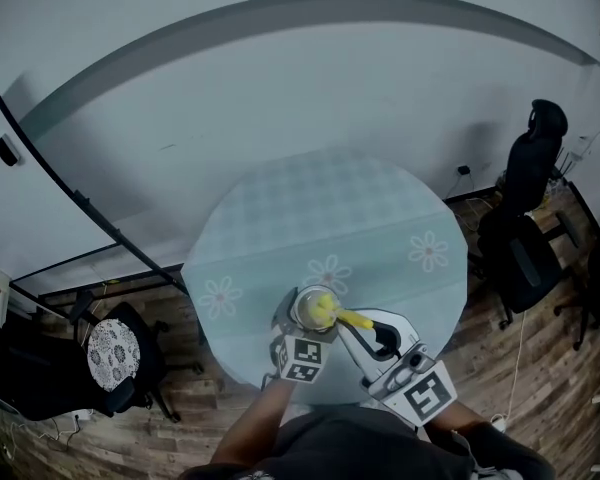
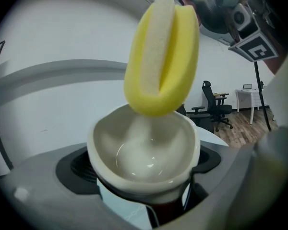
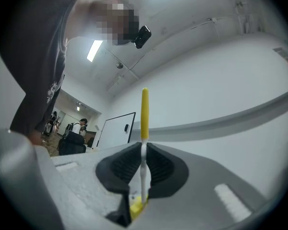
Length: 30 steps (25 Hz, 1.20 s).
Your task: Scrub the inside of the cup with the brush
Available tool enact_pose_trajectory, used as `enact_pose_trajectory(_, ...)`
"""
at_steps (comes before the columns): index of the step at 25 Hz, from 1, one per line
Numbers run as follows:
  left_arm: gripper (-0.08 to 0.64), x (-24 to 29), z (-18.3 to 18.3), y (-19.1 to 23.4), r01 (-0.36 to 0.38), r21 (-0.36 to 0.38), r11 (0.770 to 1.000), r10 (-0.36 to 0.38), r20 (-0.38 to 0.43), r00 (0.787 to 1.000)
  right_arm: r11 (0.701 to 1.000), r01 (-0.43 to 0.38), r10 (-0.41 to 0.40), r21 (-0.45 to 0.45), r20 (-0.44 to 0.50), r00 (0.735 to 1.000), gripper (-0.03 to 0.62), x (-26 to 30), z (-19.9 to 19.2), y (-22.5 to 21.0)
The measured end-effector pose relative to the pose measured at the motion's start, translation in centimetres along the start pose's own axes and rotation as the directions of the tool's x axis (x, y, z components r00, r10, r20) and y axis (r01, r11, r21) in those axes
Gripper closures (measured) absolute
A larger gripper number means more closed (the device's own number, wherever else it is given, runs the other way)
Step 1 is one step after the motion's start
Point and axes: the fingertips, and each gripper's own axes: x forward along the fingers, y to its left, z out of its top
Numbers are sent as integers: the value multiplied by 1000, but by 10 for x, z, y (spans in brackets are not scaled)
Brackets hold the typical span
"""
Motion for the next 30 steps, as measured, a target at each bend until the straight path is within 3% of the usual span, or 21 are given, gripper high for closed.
enact_pose_trajectory(17, -2, -15, 5, -3, 6, 31, 1000, -6, 13, 1000, 999, -32, 32, 5, -117, 993, 557, 6, -47, 12)
enact_pose_trajectory(30, -3, -22, 5, -11, 29, 9, 1000, -29, 7, 1000, 997, -67, 70, 41, -83, 994, 557, 14, -46, 25)
